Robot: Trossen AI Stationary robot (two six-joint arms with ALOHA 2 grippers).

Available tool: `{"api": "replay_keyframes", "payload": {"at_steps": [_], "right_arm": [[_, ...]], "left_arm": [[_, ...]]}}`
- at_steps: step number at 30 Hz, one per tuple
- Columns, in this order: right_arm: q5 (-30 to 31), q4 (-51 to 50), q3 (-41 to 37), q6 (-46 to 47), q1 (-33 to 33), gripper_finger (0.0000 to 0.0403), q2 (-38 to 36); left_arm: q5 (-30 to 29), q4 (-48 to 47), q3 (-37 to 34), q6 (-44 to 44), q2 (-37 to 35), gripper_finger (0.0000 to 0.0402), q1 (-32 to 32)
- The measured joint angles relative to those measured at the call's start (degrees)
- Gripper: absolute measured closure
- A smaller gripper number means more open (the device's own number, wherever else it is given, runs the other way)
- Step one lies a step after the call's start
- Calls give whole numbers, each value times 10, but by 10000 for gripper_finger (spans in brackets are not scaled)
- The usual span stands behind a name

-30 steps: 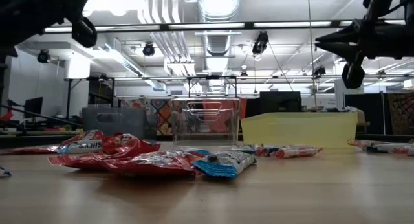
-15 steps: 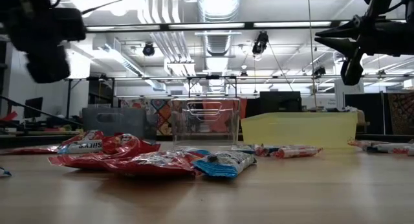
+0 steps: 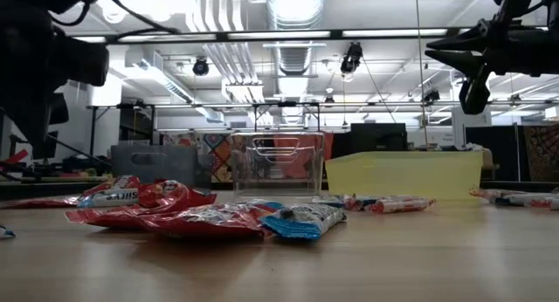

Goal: Sort candy
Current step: Put the red candy into the black bin

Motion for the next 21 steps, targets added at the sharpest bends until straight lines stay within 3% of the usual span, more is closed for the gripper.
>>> {"api": "replay_keyframes", "payload": {"at_steps": [4, 9, 15, 21], "right_arm": [[-8, 0, 0, 0, 0, 348, 0], [-23, -1, 0, -2, 0, 319, 0], [-39, -4, 0, -10, 0, 298, 0], [-39, -5, 0, -25, 0, 296, 0]], "left_arm": [[0, -1, 0, 73, 30, 360, -2], [-23, -1, 0, 179, 65, 285, -21], [-106, -3, -1, 145, 122, 209, -33], [-139, -9, -1, 109, 181, 200, -33]]}}
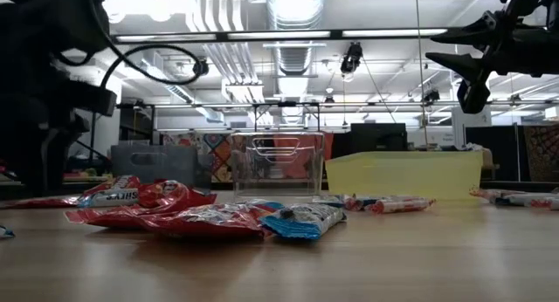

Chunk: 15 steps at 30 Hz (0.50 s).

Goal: Sort candy
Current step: Put the red candy into the black bin

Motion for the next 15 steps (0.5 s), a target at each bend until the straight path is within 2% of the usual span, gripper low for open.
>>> {"api": "replay_keyframes", "payload": {"at_steps": [10, 15], "right_arm": [[-5, 0, 0, -14, 0, 296, 0], [-15, 0, 0, -14, 0, 296, 0]], "left_arm": [[20, 6, 2, -3, 68, 238, -1], [43, 8, 2, -2, 73, 293, -2]]}}
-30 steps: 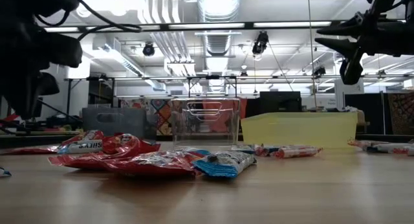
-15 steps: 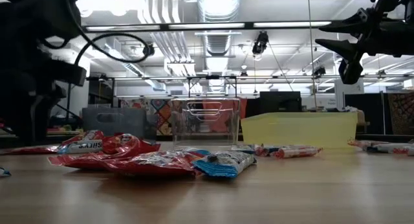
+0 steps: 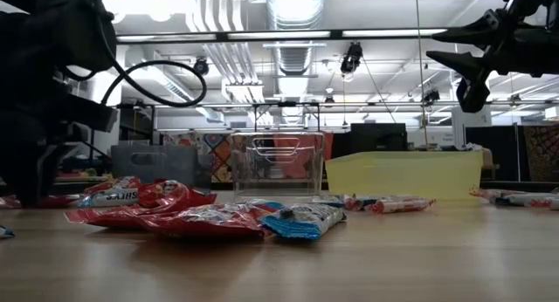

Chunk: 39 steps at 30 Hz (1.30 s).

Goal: Sort candy
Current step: Put the red candy into the black bin

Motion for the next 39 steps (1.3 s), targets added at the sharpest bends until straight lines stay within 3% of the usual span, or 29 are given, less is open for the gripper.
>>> {"api": "replay_keyframes", "payload": {"at_steps": [5, 14, 21, 31, 39], "right_arm": [[0, 0, 0, 0, 0, 296, 0], [0, 0, 0, 0, 0, 296, 0], [0, 0, 0, 0, 0, 296, 0], [0, 7, 0, 1, 0, 296, 0], [-3, 34, 27, 0, 8, 296, 8]], "left_arm": [[27, 4, 0, -3, -17, 385, 0], [75, -1, 18, -4, -80, 400, -15], [65, -28, 76, 27, -146, 401, -18], [-35, -71, 197, 194, -167, 401, 19], [-58, -80, 266, 392, -146, 401, 154]]}}
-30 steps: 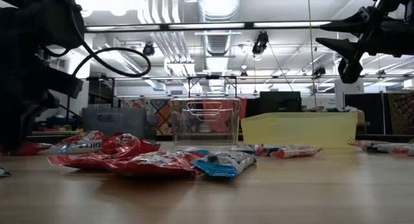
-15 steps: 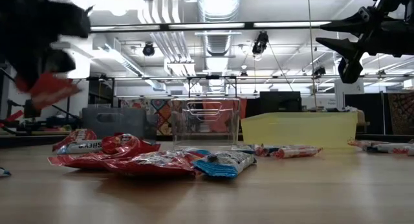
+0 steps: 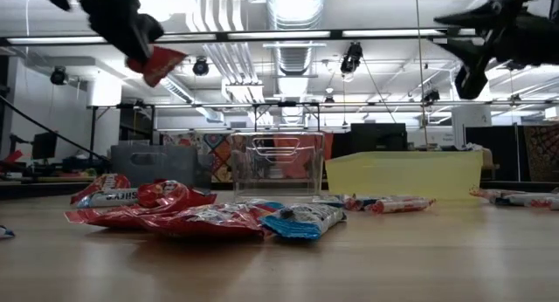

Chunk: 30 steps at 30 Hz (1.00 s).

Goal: Sort candy
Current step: Put the red candy into the black bin

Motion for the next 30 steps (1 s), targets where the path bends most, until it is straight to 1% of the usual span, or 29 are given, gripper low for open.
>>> {"api": "replay_keyframes", "payload": {"at_steps": [4, 7, 10, 13, 16, 20, 24, 27, 30], "right_arm": [[-19, -11, 48, -13, 3, 296, 26], [-17, -79, 94, -16, 3, 296, 56], [5, -161, 145, -20, 3, 296, 91], [26, -235, 189, -21, 3, 296, 132], [34, -275, 226, -19, 3, 296, 171], [34, -310, 261, -10, 3, 296, 208], [34, -338, 289, 0, 3, 296, 236], [34, -348, 302, 7, 4, 296, 251], [33, -350, 310, 8, 4, 296, 267]], "left_arm": [[0, 3, 7, 80, 15, 401, 93], [0, 1, 3, 129, 31, 401, 160], [3, -1, -3, 176, 57, 401, 223], [4, 9, -3, 209, 98, 401, 281], [4, 16, -3, 232, 146, 401, 326], [4, 16, -4, 248, 204, 401, 362], [4, 31, -4, 248, 240, 400, 372], [5, 34, -4, 249, 249, 387, 372], [4, 34, -4, 249, 253, 365, 372]]}}
